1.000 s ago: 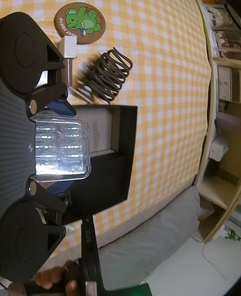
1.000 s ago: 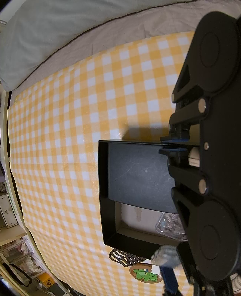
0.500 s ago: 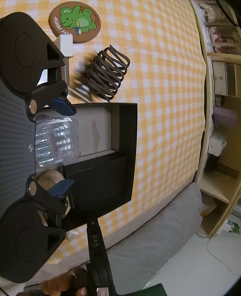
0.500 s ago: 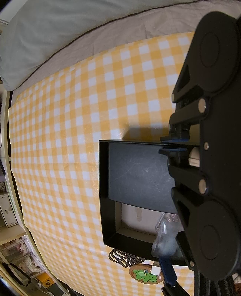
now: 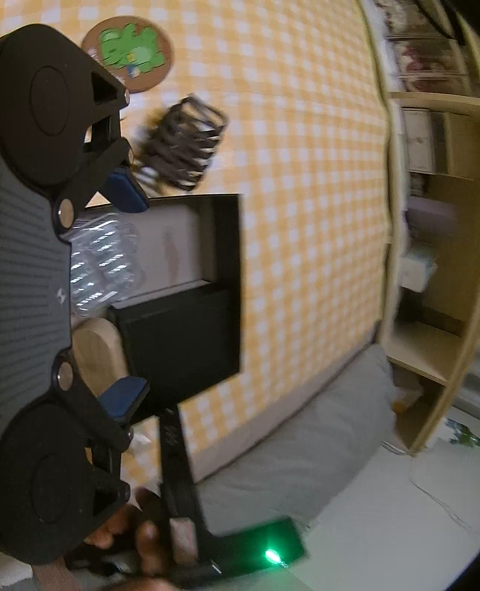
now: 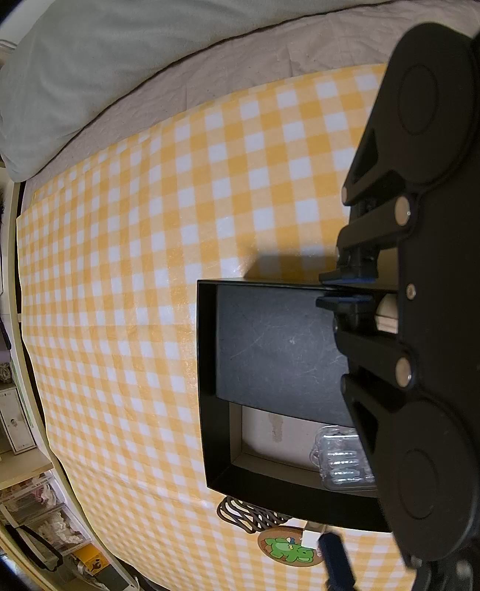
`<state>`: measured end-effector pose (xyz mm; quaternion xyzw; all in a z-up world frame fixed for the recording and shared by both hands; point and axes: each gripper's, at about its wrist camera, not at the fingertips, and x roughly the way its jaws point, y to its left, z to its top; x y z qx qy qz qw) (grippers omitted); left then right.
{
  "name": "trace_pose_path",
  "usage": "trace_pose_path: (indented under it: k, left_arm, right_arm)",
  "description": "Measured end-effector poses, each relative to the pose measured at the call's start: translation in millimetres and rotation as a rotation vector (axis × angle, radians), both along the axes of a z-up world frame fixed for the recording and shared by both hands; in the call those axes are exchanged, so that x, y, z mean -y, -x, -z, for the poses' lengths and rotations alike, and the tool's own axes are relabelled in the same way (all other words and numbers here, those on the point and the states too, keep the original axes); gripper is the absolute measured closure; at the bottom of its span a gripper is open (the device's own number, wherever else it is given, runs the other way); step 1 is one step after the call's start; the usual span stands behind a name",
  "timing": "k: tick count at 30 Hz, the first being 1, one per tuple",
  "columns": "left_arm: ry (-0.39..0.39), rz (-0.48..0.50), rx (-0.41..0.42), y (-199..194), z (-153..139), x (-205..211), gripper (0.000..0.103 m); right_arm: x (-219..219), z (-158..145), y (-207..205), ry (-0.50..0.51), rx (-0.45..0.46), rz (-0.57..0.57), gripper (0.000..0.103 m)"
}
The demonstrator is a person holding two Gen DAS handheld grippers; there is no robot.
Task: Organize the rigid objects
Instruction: 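Move the left gripper to the cork elephant coaster and grasp it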
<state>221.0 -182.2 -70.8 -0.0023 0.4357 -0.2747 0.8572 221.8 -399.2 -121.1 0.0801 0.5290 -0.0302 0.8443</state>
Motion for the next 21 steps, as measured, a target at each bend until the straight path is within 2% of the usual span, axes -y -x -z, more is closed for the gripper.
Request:
trace_pose_path:
  k: [3, 6, 10, 15, 21]
  left_arm:
    - [0.012, 0.003, 0.067, 0, -20, -5, 0.001]
    - [0.018, -0.018, 0.133, -4, -36, -17, 0.000]
    - [0.022, -0.074, 0.170, -18, -44, -37, 0.000]
    - [0.004, -0.119, 0.164, -40, -32, -64, 0.000]
    - [-0.056, -0.166, 0.132, -61, 5, -96, 0.000]
  right_arm:
    - [1, 0, 0, 0.000, 0.000, 0.000, 0.095]
    - [-1, 0, 0, 0.000, 0.000, 0.000, 0.095]
    - [-1, 0, 0, 0.002, 0.000, 0.000, 0.095]
    - [-1, 0, 0, 0.002, 0.000, 0.002, 0.095]
    - [-2, 0, 0, 0.003, 0.000, 0.001, 0.095]
